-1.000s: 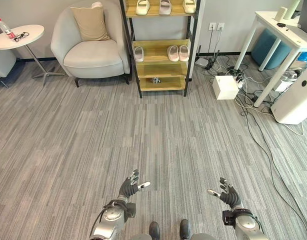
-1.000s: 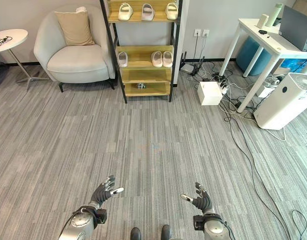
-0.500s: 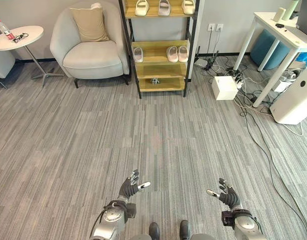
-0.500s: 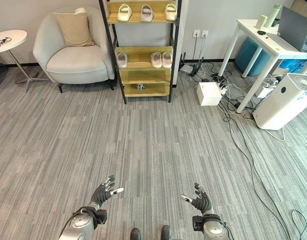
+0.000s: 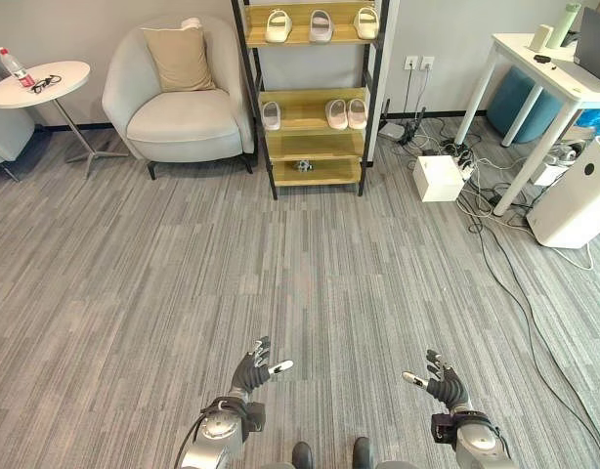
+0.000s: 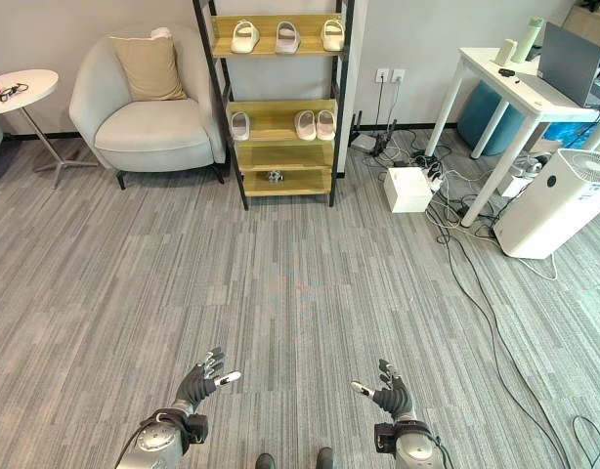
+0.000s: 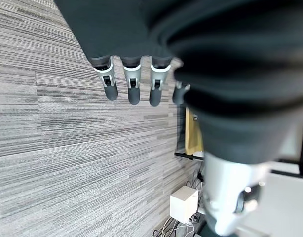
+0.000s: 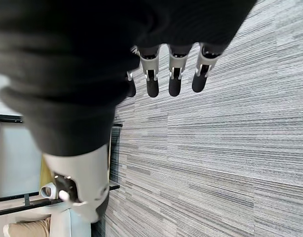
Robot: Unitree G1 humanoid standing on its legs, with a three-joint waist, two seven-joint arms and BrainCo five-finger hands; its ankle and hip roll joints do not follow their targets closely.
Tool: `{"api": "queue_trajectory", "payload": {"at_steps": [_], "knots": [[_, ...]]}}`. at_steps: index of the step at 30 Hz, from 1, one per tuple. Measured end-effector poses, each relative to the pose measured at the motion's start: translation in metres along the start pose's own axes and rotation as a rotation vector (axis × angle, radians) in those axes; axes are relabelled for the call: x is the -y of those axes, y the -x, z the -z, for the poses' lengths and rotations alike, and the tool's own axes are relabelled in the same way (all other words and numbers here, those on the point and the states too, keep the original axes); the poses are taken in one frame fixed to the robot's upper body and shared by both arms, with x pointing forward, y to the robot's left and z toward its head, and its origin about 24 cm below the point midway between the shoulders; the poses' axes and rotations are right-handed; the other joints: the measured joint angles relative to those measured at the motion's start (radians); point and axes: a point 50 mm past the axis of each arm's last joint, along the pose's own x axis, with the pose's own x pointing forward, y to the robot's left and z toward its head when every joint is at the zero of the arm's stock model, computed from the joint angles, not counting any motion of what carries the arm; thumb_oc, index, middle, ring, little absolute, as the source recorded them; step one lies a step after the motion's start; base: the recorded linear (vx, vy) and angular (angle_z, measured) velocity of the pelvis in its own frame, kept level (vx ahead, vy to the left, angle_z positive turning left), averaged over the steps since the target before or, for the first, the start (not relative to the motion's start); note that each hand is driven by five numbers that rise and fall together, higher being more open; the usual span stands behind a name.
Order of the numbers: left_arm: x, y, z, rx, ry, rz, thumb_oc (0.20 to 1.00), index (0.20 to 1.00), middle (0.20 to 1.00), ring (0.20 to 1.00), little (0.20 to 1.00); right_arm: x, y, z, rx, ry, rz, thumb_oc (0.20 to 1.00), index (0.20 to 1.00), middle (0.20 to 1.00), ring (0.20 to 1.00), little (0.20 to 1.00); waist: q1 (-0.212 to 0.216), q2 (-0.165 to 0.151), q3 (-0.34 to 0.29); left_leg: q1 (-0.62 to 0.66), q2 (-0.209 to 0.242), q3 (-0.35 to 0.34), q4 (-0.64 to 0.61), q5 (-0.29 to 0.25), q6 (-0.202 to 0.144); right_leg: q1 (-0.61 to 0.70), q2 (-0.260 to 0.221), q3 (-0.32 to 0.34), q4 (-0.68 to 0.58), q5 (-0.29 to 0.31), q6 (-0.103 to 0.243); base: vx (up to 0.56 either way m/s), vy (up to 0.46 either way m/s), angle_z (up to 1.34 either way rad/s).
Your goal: Arrange the slippers neatly on the shoe rack.
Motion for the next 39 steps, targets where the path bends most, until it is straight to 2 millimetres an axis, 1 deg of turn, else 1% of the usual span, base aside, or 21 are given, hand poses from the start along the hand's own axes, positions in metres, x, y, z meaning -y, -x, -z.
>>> {"api": "queue_trajectory", "payload": {"at_steps": [9, 13, 14, 17, 19, 20, 21, 22, 24, 25, 26, 28, 29, 31, 33, 34, 35, 36, 37, 38, 39], "knots": [[-0.003, 0.002, 0.0, 0.002, -0.007, -0.019, 1.0, 1.0, 1.0, 1.0, 1.0, 0.002, 0.004, 0.006, -0.02, 0.002, 0.005, 1.0, 1.0, 1.0, 1.0, 1.0, 0.0, -0.015, 0.01, -0.01, 0.0, 0.014, -0.006, -0.001, 0.0, -0.016, 0.0, 0.013, 0.0, 0.001, 0.005, 0.02, 0.029, -0.05], [-0.008, 0.001, -0.035, 0.141, -0.064, 0.002, 1.0, 1.0, 1.0, 1.0, 1.0, 0.002, -0.007, -0.012, 0.034, 0.011, 0.006, 1.0, 1.0, 1.0, 1.0, 1.0, 0.001, -0.033, 0.045, -0.049, -0.006, 0.015, -0.006, 0.005, 0.008, -0.059, -0.004, 0.013, 0.015, 0.024, -0.002, -0.05, 0.11, -0.01], [-0.009, 0.0, -0.038, 0.152, -0.063, -0.001, 1.0, 1.0, 1.0, 1.0, 1.0, 0.004, -0.007, -0.013, 0.039, 0.019, 0.013, 1.0, 1.0, 1.0, 1.0, 1.0, 0.001, -0.03, 0.053, -0.057, -0.006, 0.016, -0.007, 0.004, 0.011, -0.081, -0.006, 0.015, 0.044, 0.019, 0.004, -0.02, 0.165, -0.1], [-0.018, -0.001, -0.044, 0.172, -0.05, -0.045, 1.0, 1.0, 1.0, 1.0, 1.0, 0.01, -0.012, -0.023, 0.071, 0.052, 0.025, 1.0, 1.0, 1.0, 1.0, 1.0, 0.0, -0.027, 0.108, -0.056, -0.003, 0.021, -0.006, -0.009, 0.029, -0.163, -0.016, 0.015, 0.208, -0.03, 0.05, 0.06, 0.119, -0.1], [-0.024, -0.002, -0.047, 0.182, -0.046, -0.073, 1.0, 1.0, 1.0, 1.0, 1.0, 0.014, -0.012, -0.028, 0.086, 0.049, 0.041, 1.0, 1.0, 1.0, 1.0, 1.0, -0.005, -0.029, 0.14, -0.045, 0.0, 0.021, -0.006, -0.012, 0.033, -0.263, -0.033, 0.012, 0.427, -0.069, 0.105, 0.14, 0.076, 0.01], [-0.027, -0.001, -0.046, 0.18, -0.049, -0.081, 1.0, 1.0, 1.0, 1.0, 1.0, 0.015, -0.01, -0.026, 0.086, 0.043, 0.046, 1.0, 1.0, 1.0, 1.0, 1.0, -0.005, -0.034, 0.152, -0.032, -0.003, 0.02, 0.0, -0.018, 0.043, -0.318, -0.052, 0.01, 0.537, -0.102, 0.131, 0.14, 0.025, 0.1], [-0.029, -0.001, -0.046, 0.177, -0.047, -0.089, 1.0, 1.0, 1.0, 1.0, 1.0, 0.016, -0.008, -0.024, 0.085, 0.034, 0.052, 1.0, 1.0, 1.0, 1.0, 1.0, -0.005, -0.043, 0.158, -0.021, -0.012, 0.02, 0.0, -0.023, 0.049, -0.358, -0.085, 0.007, 0.619, -0.124, 0.131, 0.18, -0.011, 0.11], [-0.03, 0.0, -0.045, 0.175, -0.047, -0.092, 1.0, 1.0, 1.0, 1.0, 1.0, 0.017, -0.006, -0.022, 0.079, 0.031, 0.057, 1.0, 1.0, 1.0, 1.0, 1.0, -0.004, -0.048, 0.158, -0.015, -0.019, 0.022, -0.001, -0.026, 0.052, -0.38, -0.123, 0.004, 0.623, -0.142, 0.128, 0.19, -0.037, 0.12], [-0.031, 0.0, -0.045, 0.176, -0.052, -0.093, 1.0, 1.0, 1.0, 1.0, 1.0, 0.017, -0.005, -0.021, 0.076, 0.03, 0.057, 1.0, 1.0, 1.0, 1.0, 1.0, -0.006, -0.057, 0.158, -0.006, -0.028, 0.022, 0.0, -0.033, 0.05, -0.396, -0.172, -0.006, 0.555, -0.143, 0.134, 0.34, -0.107, -0.01], [-0.031, 0.0, -0.045, 0.174, -0.052, -0.094, 1.0, 1.0, 1.0, 1.0, 1.0, 0.015, -0.005, -0.025, 0.094, 0.023, 0.052, 1.0, 1.0, 1.0, 1.0, 1.0, -0.008, -0.059, 0.157, 0.002, -0.033, 0.023, 0.0, -0.05, 0.043, -0.379, -0.2, -0.017, 0.361, -0.133, 0.134, 0.41, -0.176, -0.18], [-0.032, -0.002, -0.046, 0.172, -0.052, -0.099, 1.0, 1.0, 1.0, 1.0, 1.0, 0.014, -0.005, -0.027, 0.104, 0.02, 0.048, 1.0, 1.0, 1.0, 1.0, 1.0, -0.008, -0.061, 0.156, 0.002, -0.035, 0.023, 0.0, -0.059, 0.042, -0.377, -0.205, -0.018, 0.246, -0.105, 0.137, 0.43, -0.204, -0.15], [-0.035, -0.009, -0.047, 0.159, -0.05, -0.123, 1.0, 1.0, 1.0, 1.0, 1.0, 0.011, -0.006, -0.028, 0.106, 0.01, 0.045, 1.0, 1.0, 1.0, 1.0, 1.0, -0.029, -0.064, 0.155, 0.005, -0.037, 0.017, 0.0, -0.077, 0.028, -0.377, -0.213, -0.049, 0.052, -0.036, 0.149, 0.34, -0.166, 0.04], [-0.036, -0.01, -0.048, 0.161, -0.043, -0.137, 1.0, 1.0, 1.0, 1.0, 1.0, 0.009, -0.006, -0.028, 0.105, 0.003, 0.042, 1.0, 1.0, 1.0, 1.0, 1.0, -0.037, -0.07, 0.157, 0.022, -0.037, 0.017, 0.0, -0.093, 0.021, -0.376, -0.213, -0.072, -0.002, -0.012, 0.148, 0.34, -0.169, 0.08], [-0.036, -0.009, -0.045, 0.155, -0.03, -0.147, 1.0, 1.0, 1.0, 1.0, 1.0, 0.009, -0.002, -0.02, 0.08, -0.002, 0.043, 1.0, 1.0, 1.0, 1.0, 1.0, -0.055, -0.08, 0.151, 0.084, -0.031, 0.006, 0.0, -0.131, 0.004, -0.357, -0.213, -0.096, 0.0, 0.025, 0.142, 0.35, -0.194, 0.17], [-0.035, -0.007, -0.04, 0.142, -0.022, -0.147, 1.0, 1.0, 1.0, 1.0, 1.0, 0.012, 0.006, -0.005, 0.035, -0.002, 0.055, 1.0, 1.0, 1.0, 1.0, 1.0, -0.075, -0.086, 0.126, 0.127, -0.016, -0.024, -0.002, -0.172, -0.018, -0.322, -0.207, -0.088, 0.055, 0.03, 0.121, 0.3, -0.206, 0.44], [-0.03, -0.006, -0.035, 0.133, -0.007, -0.143, 1.0, 1.0, 1.0, 1.0, 1.0, 0.017, 0.009, 0.0, 0.018, 0.006, 0.068, 1.0, 1.0, 1.0, 1.0, 1.0, -0.084, -0.06, 0.11, 0.149, 0.022, -0.033, 0.002, -0.187, -0.039, -0.319, -0.175, -0.087, 0.092, 0.084, 0.084, 0.19, -0.162, 0.42], [-0.027, -0.004, -0.03, 0.118, 0.008, -0.141, 1.0, 1.0, 1.0, 1.0, 1.0, 0.022, 0.009, 0.001, 0.01, 0.015, 0.077, 1.0, 1.0, 1.0, 1.0, 1.0, -0.093, -0.029, 0.101, 0.149, 0.063, -0.036, 0.049, -0.2, -0.073, -0.303, -0.133, -0.096, 0.11, 0.092, 0.071, 0.19, -0.196, 0.22], [-0.027, -0.005, -0.032, 0.125, 0.01, -0.141, 1.0, 1.0, 1.0, 1.0, 1.0, 0.023, 0.008, 0.003, -0.004, 0.015, 0.082, 1.0, 1.0, 1.0, 1.0, 1.0, -0.097, -0.036, 0.096, 0.117, 0.09, -0.033, 0.154, -0.205, -0.084, -0.275, -0.111, -0.096, 0.099, 0.122, 0.031, 0.32, -0.412, -0.22], [-0.025, -0.001, -0.024, 0.104, 0.036, -0.149, 1.0, 1.0, 1.0, 1.0, 1.0, 0.033, 0.0, -0.016, 0.063, 0.045, 0.09, 1.0, 1.0, 1.0, 1.0, 1.0, -0.083, -0.008, 0.082, 0.062, 0.134, -0.04, 0.339, -0.154, -0.162, -0.232, -0.048, -0.098, 0.101, 0.073, -0.072, 0.32, -0.411, -0.23], [-0.028, -0.002, -0.029, 0.126, 0.037, -0.152, 1.0, 1.0, 1.0, 1.0, 1.0, 0.034, -0.001, -0.024, 0.094, 0.03, 0.097, 1.0, 1.0, 1.0, 1.0, 1.0, -0.083, -0.019, 0.086, -0.041, 0.131, -0.077, 0.527, -0.109, -0.208, -0.219, -0.042, -0.094, 0.102, 0.032, -0.1, 0.33, -0.382, -0.23], [-0.026, -0.005, -0.042, 0.178, 0.045, -0.145, 1.0, 1.0, 1.0, 1.0, 1.0, 0.036, -0.002, -0.028, 0.116, 0.0, 0.108, 1.0, 1.0, 1.0, 1.0, 1.0, -0.073, -0.056, 0.106, -0.189, 0.112, -0.12, 0.809, 0.006, -0.238, -0.198, -0.057, -0.097, 0.101, 0.023, -0.099, 0.15, -0.106, -0.1]]}}
